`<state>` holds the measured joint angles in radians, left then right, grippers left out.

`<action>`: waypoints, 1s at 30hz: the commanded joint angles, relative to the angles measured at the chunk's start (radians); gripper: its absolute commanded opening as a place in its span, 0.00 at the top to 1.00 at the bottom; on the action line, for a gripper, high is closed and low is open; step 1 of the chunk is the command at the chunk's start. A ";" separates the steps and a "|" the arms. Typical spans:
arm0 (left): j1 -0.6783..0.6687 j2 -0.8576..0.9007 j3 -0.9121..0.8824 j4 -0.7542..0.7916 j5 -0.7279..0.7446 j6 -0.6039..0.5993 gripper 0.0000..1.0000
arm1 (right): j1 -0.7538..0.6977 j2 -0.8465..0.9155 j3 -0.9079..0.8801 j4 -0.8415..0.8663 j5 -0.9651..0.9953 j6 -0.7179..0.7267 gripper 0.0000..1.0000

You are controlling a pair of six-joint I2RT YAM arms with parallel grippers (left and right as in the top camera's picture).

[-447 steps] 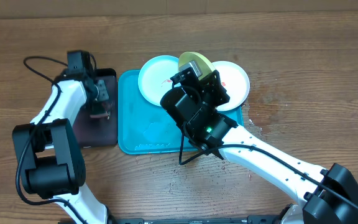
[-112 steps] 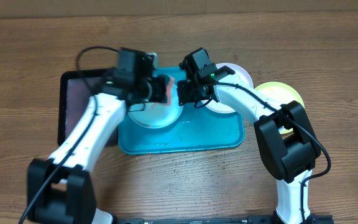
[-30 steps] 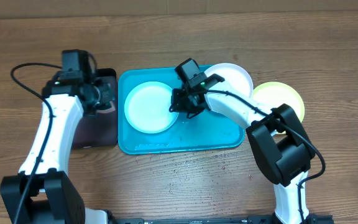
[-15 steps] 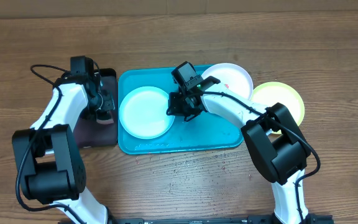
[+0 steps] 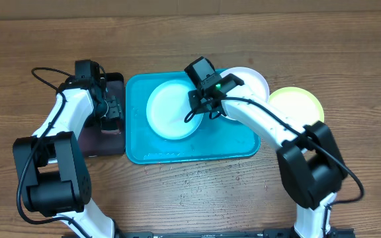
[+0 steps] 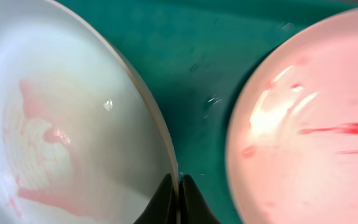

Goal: Clean dirty plates on tray and stack at the side
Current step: 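Tilt the white plate up on its edge with the right gripper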

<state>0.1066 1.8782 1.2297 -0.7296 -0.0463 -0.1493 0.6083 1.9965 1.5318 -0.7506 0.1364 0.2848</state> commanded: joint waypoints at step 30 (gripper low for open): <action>0.006 0.073 0.097 0.096 -0.051 0.023 0.95 | 0.143 -0.128 0.034 0.061 0.657 -0.189 0.96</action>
<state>0.1066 1.9472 1.2545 -0.6083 -0.0582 -0.1459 0.7540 1.9095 1.5333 -0.6987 0.7494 0.0959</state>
